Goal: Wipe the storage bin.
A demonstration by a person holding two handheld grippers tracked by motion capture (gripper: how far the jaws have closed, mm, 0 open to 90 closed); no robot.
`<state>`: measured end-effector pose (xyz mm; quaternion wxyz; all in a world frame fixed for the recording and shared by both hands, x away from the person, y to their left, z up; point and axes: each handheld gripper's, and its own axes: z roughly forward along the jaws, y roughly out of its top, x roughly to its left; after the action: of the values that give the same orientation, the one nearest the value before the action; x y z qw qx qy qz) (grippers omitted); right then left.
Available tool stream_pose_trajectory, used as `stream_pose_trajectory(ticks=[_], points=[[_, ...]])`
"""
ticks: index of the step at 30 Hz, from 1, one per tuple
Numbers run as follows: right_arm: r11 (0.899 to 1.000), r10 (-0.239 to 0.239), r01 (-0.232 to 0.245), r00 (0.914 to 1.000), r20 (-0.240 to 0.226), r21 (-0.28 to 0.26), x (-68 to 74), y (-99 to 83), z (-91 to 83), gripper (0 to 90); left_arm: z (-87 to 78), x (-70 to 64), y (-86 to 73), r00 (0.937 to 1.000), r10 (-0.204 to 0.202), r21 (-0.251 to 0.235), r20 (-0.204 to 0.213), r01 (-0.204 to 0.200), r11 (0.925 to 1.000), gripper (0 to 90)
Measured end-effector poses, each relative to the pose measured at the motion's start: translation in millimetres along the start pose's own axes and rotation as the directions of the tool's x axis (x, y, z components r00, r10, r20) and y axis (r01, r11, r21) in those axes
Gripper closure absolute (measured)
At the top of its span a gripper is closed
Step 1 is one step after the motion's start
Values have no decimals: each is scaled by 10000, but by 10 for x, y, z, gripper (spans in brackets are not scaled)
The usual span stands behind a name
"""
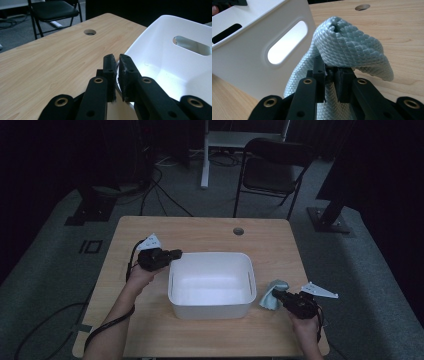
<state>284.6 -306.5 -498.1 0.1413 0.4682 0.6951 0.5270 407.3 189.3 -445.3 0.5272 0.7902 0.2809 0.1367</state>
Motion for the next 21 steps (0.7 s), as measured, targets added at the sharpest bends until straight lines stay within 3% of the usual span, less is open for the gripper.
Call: stream_pose_trajectory(ticks=[1, 10, 14, 21], points=[[10000, -28, 28, 10000, -18, -1, 3, 1, 1, 805, 5, 18, 3, 10000, 6, -9, 52, -6, 10000, 792], [10000, 18, -18, 10000, -25, -19, -16, -4, -10, 805, 96, 63, 5, 9979, 17, 127, 648, -25, 9999, 793], [10000, 17, -17, 10000, -32, -6, -14, -3, -11, 805, 113, 49, 10, 9984, 12, 281, 557, -27, 9996, 805], [10000, 23, -23, 10000, -34, -25, -4, 1, -18, 805, 21, -43, -32, 10000, -81, 310, 20, 80, 9995, 829]])
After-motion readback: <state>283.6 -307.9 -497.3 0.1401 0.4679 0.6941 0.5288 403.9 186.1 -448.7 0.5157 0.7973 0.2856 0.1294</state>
